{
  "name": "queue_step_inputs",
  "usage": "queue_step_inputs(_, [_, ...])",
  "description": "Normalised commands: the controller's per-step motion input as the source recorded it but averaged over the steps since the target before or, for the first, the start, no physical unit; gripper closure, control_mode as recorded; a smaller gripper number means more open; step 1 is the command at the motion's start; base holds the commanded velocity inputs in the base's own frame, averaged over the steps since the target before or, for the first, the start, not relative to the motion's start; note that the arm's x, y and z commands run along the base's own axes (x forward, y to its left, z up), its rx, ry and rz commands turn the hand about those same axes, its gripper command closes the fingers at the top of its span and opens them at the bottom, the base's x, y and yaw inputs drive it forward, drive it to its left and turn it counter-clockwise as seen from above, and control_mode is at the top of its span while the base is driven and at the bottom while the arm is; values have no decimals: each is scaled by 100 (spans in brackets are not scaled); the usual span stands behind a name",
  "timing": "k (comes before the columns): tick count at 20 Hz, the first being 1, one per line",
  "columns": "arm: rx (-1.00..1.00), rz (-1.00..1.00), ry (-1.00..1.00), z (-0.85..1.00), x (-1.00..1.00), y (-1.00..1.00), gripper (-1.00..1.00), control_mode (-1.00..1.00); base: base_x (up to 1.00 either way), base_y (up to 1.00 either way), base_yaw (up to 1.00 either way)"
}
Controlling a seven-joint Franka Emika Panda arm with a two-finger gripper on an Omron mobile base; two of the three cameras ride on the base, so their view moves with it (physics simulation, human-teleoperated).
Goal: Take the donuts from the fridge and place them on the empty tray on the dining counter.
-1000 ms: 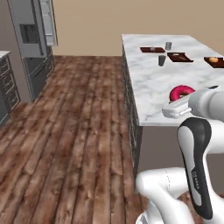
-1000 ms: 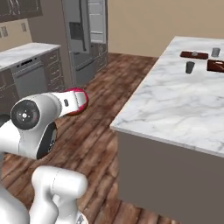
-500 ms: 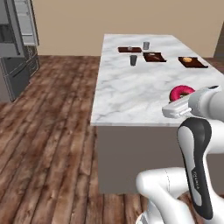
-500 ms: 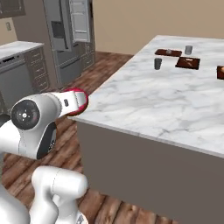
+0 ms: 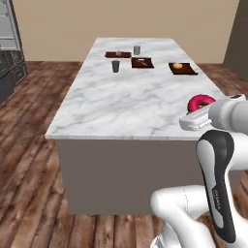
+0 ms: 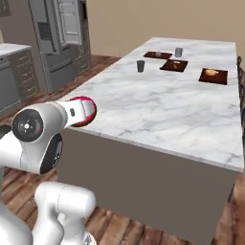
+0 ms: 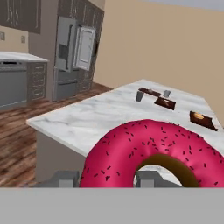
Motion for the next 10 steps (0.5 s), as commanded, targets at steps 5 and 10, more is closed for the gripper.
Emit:
queue_step_inputs(5, [0, 0, 0, 0, 0, 0, 100, 100, -11, -100, 0])
queue_step_inputs(10, [0, 0, 0, 0, 0, 0, 100, 100, -14, -100, 0])
